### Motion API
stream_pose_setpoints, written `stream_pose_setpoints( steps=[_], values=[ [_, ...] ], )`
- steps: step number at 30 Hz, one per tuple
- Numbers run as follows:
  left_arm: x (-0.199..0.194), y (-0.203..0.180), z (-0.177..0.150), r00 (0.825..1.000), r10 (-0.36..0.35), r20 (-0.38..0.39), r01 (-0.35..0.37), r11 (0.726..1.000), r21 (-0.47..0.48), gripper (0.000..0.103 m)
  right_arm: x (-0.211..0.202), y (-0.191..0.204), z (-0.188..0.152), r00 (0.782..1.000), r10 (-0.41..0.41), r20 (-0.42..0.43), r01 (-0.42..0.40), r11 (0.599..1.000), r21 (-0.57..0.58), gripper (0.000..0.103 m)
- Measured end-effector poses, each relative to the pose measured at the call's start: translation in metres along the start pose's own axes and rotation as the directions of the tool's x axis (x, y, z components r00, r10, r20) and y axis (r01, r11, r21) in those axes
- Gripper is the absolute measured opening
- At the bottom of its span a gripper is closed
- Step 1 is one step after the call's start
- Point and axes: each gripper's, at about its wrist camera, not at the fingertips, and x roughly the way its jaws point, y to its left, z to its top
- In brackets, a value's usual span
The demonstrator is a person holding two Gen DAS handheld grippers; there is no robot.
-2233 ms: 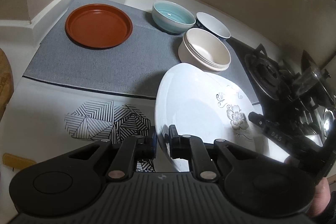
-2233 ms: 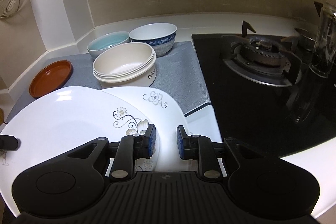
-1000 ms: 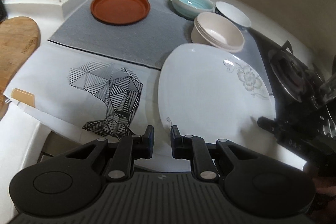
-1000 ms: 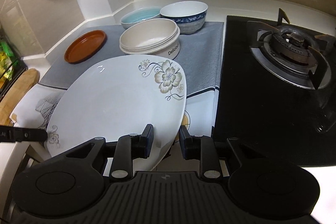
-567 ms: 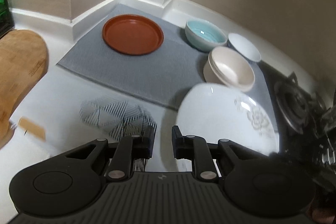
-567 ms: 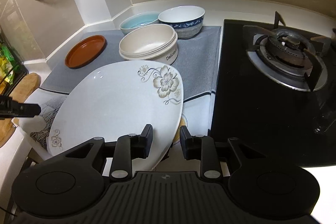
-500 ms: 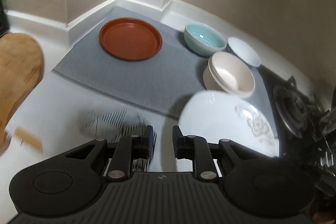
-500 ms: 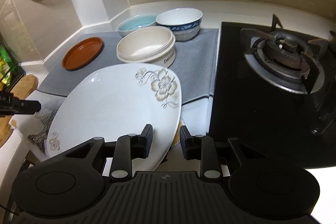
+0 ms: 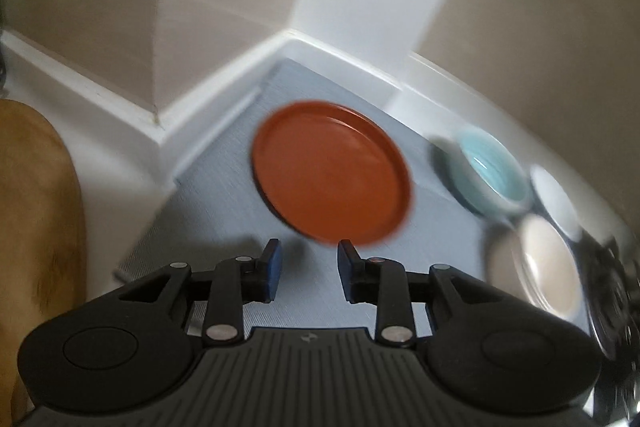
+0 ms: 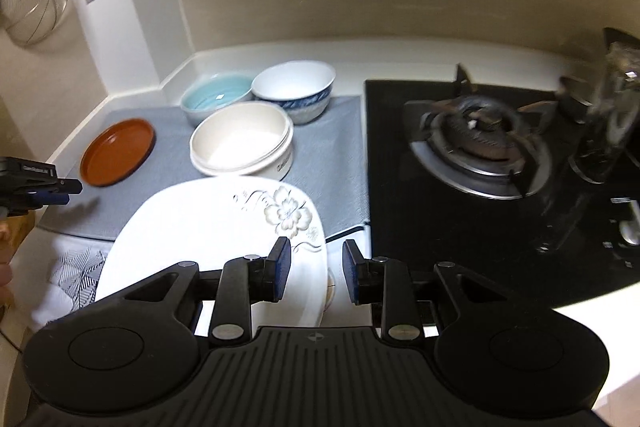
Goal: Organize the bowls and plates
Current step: 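Move the left gripper to the orange plate and grasp its rim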
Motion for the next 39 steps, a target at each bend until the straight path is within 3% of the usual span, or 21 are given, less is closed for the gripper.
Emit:
stream_pose_setpoints(
  steps=[4,10,11,12,14,22,30,34,39],
  values=[
    [0.021,0.017,0.019,1.0,0.019,0.016,-0.018,0.996,-0.092,0.034,-0.013,0.007,0.003,1.0,-0.014,0.006,0.014,1.0,-0.013,0.03],
    [0.044,0.021,0.025,1.0,0.014,-0.001,-0.014,0.992,-0.128,0.035,0.002,0.027,0.022,1.0,0.025,-0.007,-0.025,0.997,-0.07,0.03],
    [0.045,0.02,0.024,1.0,0.013,-0.005,-0.014,0.993,-0.12,0.028,0.004,0.03,0.027,0.999,0.038,-0.003,-0.038,0.997,-0.074,0.03],
    [0.046,0.02,0.023,1.0,0.015,-0.008,-0.016,0.994,-0.107,0.013,0.005,0.034,0.031,0.999,0.05,0.003,-0.05,0.996,-0.078,0.03],
    [0.045,0.022,0.021,1.0,0.002,-0.015,-0.004,0.996,-0.091,0.013,0.01,0.042,0.04,0.998,0.07,0.007,-0.069,0.994,-0.09,0.03],
    [-0.003,0.044,-0.014,0.998,-0.024,-0.061,0.023,1.0,-0.015,0.012,0.031,0.089,0.056,0.979,0.205,-0.017,-0.205,0.962,-0.181,0.03],
    [-0.07,0.065,-0.067,0.99,-0.034,-0.136,0.041,0.998,0.056,0.014,0.062,0.155,0.052,0.927,0.355,-0.122,-0.374,0.898,-0.233,0.03],
    [-0.085,0.068,-0.082,0.989,-0.038,-0.14,0.049,0.996,0.073,0.015,0.083,0.19,0.045,0.907,0.37,-0.201,-0.414,0.871,-0.263,0.03],
    [-0.085,0.068,-0.085,0.991,-0.032,-0.127,0.041,0.997,0.069,0.016,0.107,0.217,0.032,0.902,0.31,-0.299,-0.399,0.863,-0.309,0.03]
  ],
)
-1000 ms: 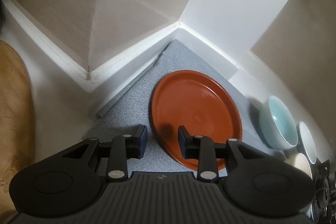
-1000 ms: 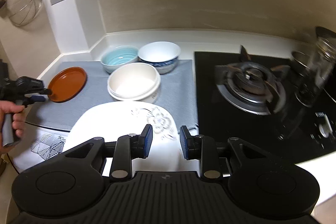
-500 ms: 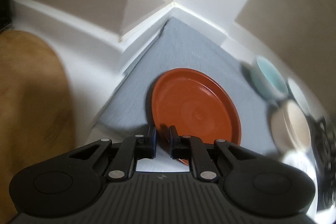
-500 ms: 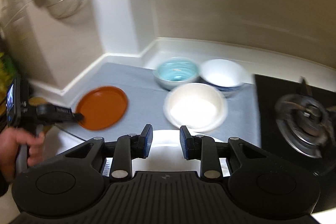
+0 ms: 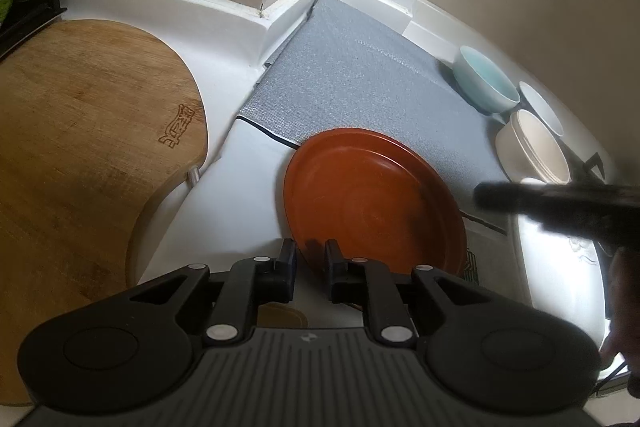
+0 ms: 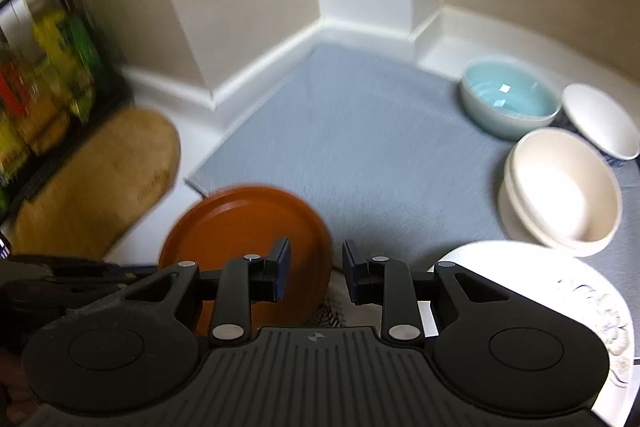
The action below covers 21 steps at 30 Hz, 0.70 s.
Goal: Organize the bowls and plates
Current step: 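Move the left gripper to the orange plate and grasp its rim, then lift the orange plate with the left gripper and carry it over the white plates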
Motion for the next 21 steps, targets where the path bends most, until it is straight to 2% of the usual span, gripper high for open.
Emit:
stream_pose_setpoints(
  steps=[4,9,15,21],
  values=[
    [0.001,-0.001,0.0,1.0,0.007,0.017,-0.006,1.0,-0.02,0.017,0.015,0.004,0.0,0.998,-0.044,-0.045,0.044,0.999,-0.022,0.03],
    [0.001,-0.001,0.0,1.0,0.008,0.03,-0.007,1.0,-0.01,0.016,0.029,0.001,0.0,0.995,-0.057,-0.085,0.056,0.998,-0.019,0.03],
    [0.002,0.001,0.0,1.0,-0.005,0.029,0.006,1.0,-0.01,0.016,0.043,-0.006,-0.002,0.989,-0.05,-0.14,0.053,0.998,0.019,0.03],
    [0.003,0.003,0.001,1.0,-0.008,0.023,0.009,1.0,-0.026,0.016,0.047,-0.004,-0.003,0.989,-0.033,-0.146,0.033,0.999,-0.003,0.03]
  ],
)
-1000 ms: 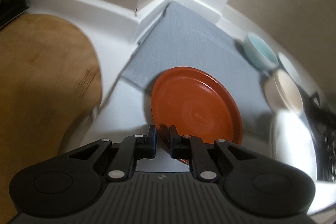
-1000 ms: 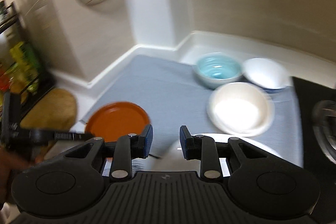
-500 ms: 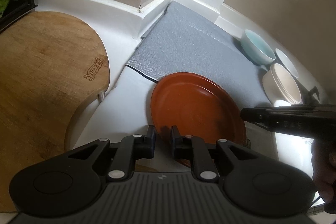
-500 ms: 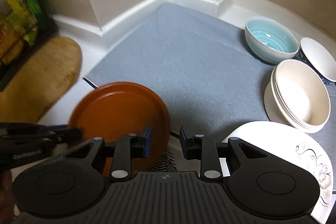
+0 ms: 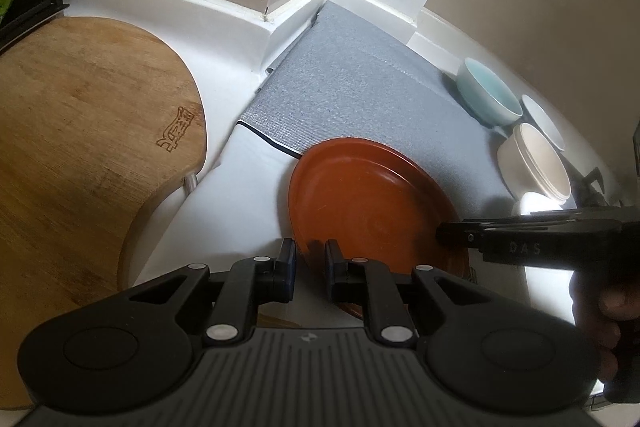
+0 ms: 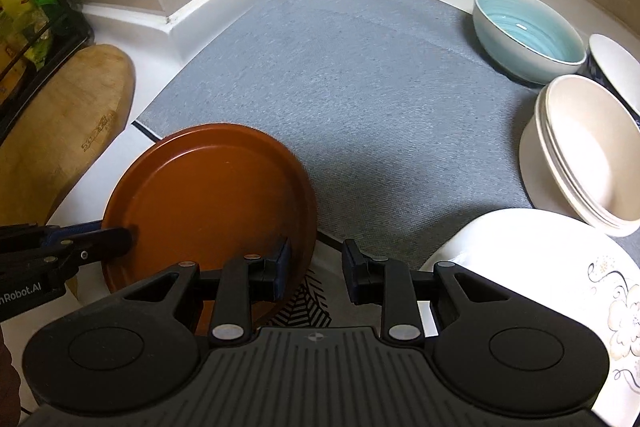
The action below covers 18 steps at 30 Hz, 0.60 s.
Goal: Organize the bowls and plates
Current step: 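Lift the orange plate with the left gripper and carry it over the white plates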
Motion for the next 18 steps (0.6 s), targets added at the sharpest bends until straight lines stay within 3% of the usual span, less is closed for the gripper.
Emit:
stream_pose_setpoints(
  steps=[5,11,13,18],
  values=[
    [0.0012,-0.0023,0.0003,1.0,0.002,-0.004,-0.002,1.0,0.005,0.016,0.0024,0.0028,0.0017,1.0,0.021,0.006,-0.02,1.0,-0.017,0.029],
    [0.0018,-0.002,0.0005,1.0,0.002,-0.007,-0.002,1.0,0.014,0.016,0.0011,0.0042,-0.0008,1.0,0.022,0.019,-0.022,0.999,-0.031,0.019],
    [0.0013,-0.0023,0.0,1.0,0.005,-0.003,-0.005,1.0,0.015,0.016,-0.0001,0.0024,-0.0019,1.0,0.02,0.022,-0.019,0.999,-0.028,0.011],
    [-0.0005,-0.0048,-0.0014,1.0,0.015,0.007,-0.015,1.0,0.023,0.015,-0.0071,0.0012,-0.003,0.998,0.036,0.044,-0.034,0.999,-0.025,0.011]
  ],
)
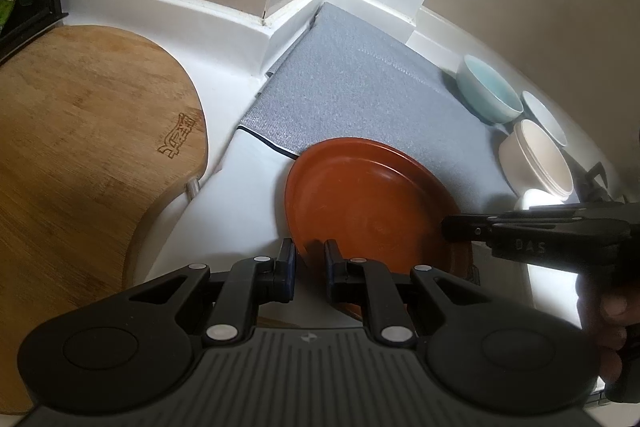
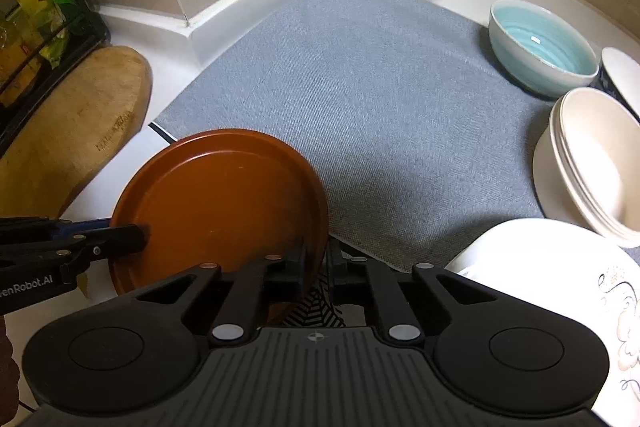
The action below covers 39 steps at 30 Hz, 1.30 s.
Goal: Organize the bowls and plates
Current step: 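Lift the orange plate with the left gripper and carry it over the white plates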
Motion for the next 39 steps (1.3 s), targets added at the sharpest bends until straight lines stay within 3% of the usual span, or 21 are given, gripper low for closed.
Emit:
stream_pose_setpoints(
  steps=[10,22,29,39],
  values=[
    [-0.012,-0.004,0.002,0.999,-0.003,0.044,0.002,1.0,0.023,0.015,-0.025,0.0,0.001,0.997,0.017,0.069,-0.017,1.0,-0.004,0.011],
    [-0.023,-0.037,-0.001,0.995,-0.063,0.078,0.054,0.992,0.111,0.015,-0.062,-0.019,-0.019,0.991,-0.016,0.13,0.007,0.998,0.068,0.011],
    [-0.024,-0.077,-0.006,0.991,-0.105,0.086,0.087,0.978,0.192,0.015,-0.086,-0.045,-0.041,0.986,-0.05,0.161,0.031,0.992,0.122,0.011],
    [-0.011,-0.168,-0.017,0.989,-0.14,0.046,0.12,0.948,0.296,0.015,-0.126,-0.114,-0.081,0.975,-0.101,0.198,0.058,0.975,0.213,0.011]
  ],
)
